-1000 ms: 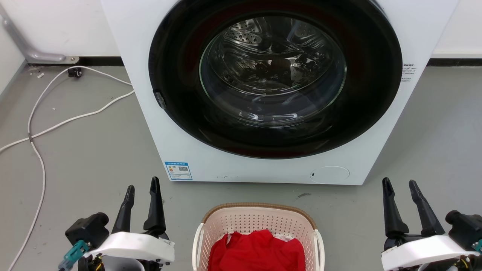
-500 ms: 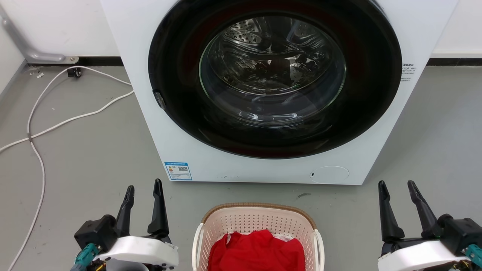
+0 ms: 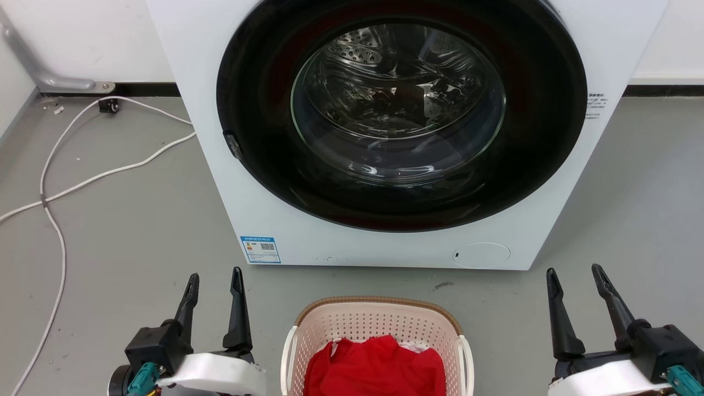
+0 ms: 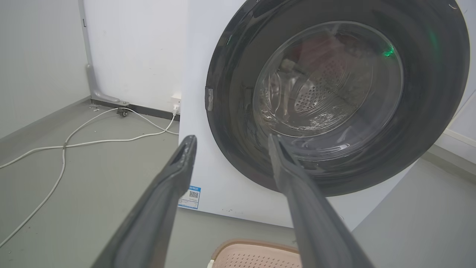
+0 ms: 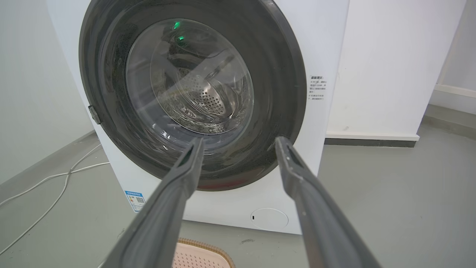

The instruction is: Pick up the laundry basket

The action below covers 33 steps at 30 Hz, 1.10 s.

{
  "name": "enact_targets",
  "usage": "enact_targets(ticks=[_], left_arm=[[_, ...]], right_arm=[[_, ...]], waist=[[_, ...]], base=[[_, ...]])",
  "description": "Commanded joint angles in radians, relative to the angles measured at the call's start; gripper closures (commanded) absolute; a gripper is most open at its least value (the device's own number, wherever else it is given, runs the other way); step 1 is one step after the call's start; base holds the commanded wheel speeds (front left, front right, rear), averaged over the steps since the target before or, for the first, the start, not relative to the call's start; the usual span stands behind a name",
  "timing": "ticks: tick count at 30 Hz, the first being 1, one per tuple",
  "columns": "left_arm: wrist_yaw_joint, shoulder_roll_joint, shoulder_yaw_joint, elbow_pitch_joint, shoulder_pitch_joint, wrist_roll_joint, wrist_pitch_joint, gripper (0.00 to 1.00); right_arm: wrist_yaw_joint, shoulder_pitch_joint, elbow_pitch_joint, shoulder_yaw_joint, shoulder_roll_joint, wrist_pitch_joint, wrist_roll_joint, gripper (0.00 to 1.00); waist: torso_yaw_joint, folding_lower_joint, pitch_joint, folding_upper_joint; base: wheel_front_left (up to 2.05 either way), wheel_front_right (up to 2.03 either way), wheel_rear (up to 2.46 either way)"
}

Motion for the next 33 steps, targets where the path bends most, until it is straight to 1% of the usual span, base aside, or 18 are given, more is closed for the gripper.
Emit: enact_targets(ticks=[1, 8, 20, 29, 33], left_arm=[[0.005, 0.001, -0.001, -0.002, 0.005, 0.02, -0.007, 0.0], [0.008, 0.0, -0.002, -0.001, 0.013, 0.07, -0.021, 0.0], [-0.008, 0.0, -0.004, -0.016, 0.025, 0.142, -0.042, 0.0], [-0.02, 0.0, 0.005, -0.01, 0.028, 0.132, -0.043, 0.0], [-0.012, 0.0, 0.007, -0.005, 0.028, 0.14, -0.043, 0.0]], right_arm=[[0.0, 0.013, -0.007, 0.002, 0.003, -0.008, -0.017, 0.0], [0.0, 0.02, -0.015, 0.004, 0.003, -0.022, -0.072, 0.0], [0.0, 0.033, -0.031, 0.008, 0.004, -0.042, -0.155, 0.0], [0.0, 0.035, -0.024, 0.007, 0.004, -0.041, -0.148, 0.0], [0.0, 0.037, -0.019, 0.007, 0.004, -0.041, -0.153, 0.0]], waist=[[0.0, 0.0, 0.0, -0.0001], [-0.001, 0.0, 0.001, -0.0001], [-0.001, 0.0, 0.002, -0.0001], [0.001, 0.0, 0.003, -0.0001], [0.0, 0.0, 0.003, -0.0001]], base=[[0.0, 0.0, 0.0], [0.0, 0.0, 0.0], [0.0, 0.0, 0.0], [0.0, 0.0, 0.0], [0.0, 0.0, 0.0]])
